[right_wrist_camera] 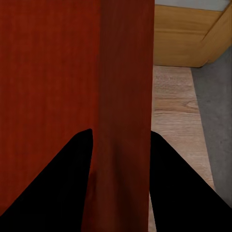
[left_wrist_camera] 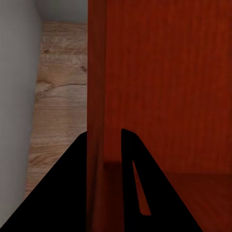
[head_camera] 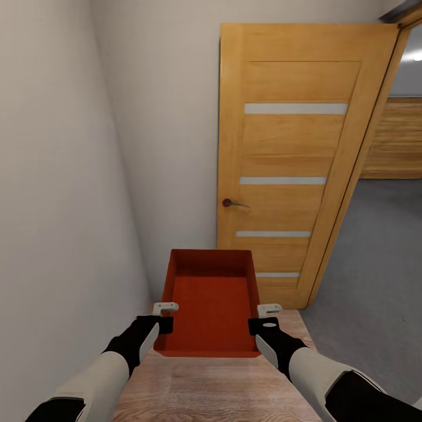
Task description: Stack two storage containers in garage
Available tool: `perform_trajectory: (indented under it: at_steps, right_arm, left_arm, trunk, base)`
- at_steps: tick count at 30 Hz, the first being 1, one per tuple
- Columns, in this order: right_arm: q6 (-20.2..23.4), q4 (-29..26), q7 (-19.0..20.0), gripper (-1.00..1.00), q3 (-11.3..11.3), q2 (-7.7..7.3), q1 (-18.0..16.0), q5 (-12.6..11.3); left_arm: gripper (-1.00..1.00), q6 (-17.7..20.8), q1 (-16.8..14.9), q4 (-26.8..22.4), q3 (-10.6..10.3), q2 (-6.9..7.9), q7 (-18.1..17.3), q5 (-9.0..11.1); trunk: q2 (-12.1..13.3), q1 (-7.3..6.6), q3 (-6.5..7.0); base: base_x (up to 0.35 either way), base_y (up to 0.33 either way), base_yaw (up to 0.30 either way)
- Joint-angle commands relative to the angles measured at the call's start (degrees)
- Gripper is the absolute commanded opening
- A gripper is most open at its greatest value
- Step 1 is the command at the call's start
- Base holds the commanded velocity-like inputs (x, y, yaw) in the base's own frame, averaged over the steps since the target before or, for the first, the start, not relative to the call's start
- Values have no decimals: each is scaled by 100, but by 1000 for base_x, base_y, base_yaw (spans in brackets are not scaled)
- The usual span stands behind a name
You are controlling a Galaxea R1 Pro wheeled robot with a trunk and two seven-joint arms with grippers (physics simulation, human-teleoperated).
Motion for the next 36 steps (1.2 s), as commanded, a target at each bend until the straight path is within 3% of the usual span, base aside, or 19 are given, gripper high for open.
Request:
perform_trajectory:
  at_steps: [1,26,36]
  right_arm:
    - [45,-13,-40,-100,13,-5,-5,-61]
    - [45,-13,-41,-100,13,15,-5,-61]
    - [45,-13,-41,-100,18,15,-5,-61]
  left_arm:
    - [-100,35,-4,-20,-11,24,54,1]
    - [-100,35,-4,-20,-11,9,73,1]
    - [-100,37,-4,-15,-11,3,70,1]
  trunk:
    - [-14,4,-13]
    - [-14,4,-13]
    - [-14,4,-13]
  base:
    - [0,0,-137]
    - [0,2,-240]
    - [117,231,-250]
